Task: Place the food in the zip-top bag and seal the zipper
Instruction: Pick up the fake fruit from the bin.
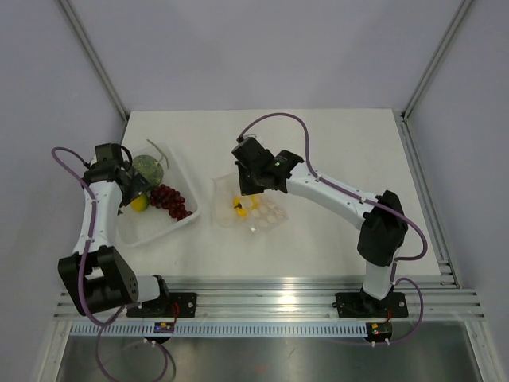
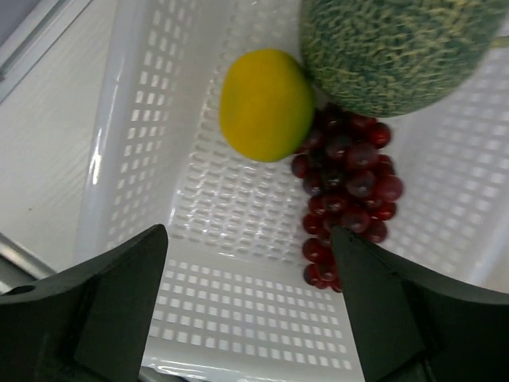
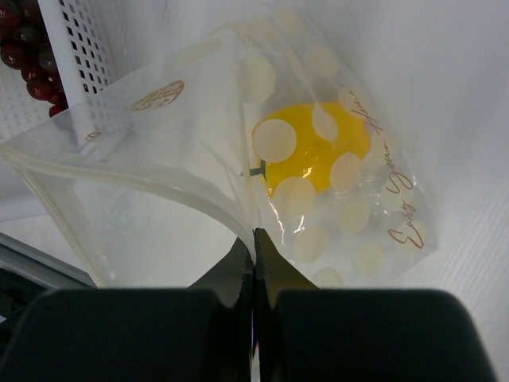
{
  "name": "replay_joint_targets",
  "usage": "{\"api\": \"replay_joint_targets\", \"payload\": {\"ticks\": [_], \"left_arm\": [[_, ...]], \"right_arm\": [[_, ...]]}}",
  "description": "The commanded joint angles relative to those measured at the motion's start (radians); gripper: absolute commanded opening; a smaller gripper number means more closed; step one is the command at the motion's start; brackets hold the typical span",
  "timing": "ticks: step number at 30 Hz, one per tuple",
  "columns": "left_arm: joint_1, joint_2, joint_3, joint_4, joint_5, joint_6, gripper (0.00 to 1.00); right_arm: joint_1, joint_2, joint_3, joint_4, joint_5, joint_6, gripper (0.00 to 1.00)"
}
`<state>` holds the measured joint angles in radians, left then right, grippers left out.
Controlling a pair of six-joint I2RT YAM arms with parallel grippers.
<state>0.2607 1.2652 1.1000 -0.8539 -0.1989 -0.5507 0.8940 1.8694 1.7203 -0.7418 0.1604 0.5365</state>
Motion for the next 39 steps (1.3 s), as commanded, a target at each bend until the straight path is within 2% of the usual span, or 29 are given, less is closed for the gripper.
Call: {"api": "replay_joint_targets", "payload": {"ticks": [1, 2, 9, 12, 17, 27, 34, 39], "left_arm": [[0.002, 0.071, 0.061, -0.027, -0.103, 0.107, 0.89], [0.000, 0.085, 0.058, -0.025, -0.108, 0.113, 0.94], [0.002, 0.132, 0.002, 0.082, -0.057, 0.149, 0.95], [-0.009, 0.161, -0.006, 0.107, -0.022, 0.149, 0.93], [-0.028, 0.203, -0.002, 0.153, -0.088, 0.140, 0.85], [-0.049, 0.324, 0.040, 0.154, -0.132, 0.097, 0.79], [-0.063, 0.355, 0.031, 0.196, -0.192, 0.077, 0.70], [-0.061, 0.352, 0.020, 0.240, -0.159, 0.075, 0.65]], "right_arm": [[0.000, -0.093, -0.037, 0.084, -0.042, -0.018, 0.01], [0.000, -0.095, -0.042, 0.093, -0.048, -0.023, 0.01], [0.000, -0.082, -0.062, 0.139, -0.110, -0.038, 0.01], [0.000, -0.078, -0.074, 0.154, -0.119, -0.044, 0.01], [0.000, -0.070, -0.077, 0.166, -0.125, -0.041, 0.01], [0.000, -0.072, -0.090, 0.185, -0.140, -0.023, 0.01], [0.000, -0.084, -0.100, 0.183, -0.147, -0.017, 0.01], [0.000, -0.098, -0.105, 0.170, -0.136, -0.010, 0.01]]}}
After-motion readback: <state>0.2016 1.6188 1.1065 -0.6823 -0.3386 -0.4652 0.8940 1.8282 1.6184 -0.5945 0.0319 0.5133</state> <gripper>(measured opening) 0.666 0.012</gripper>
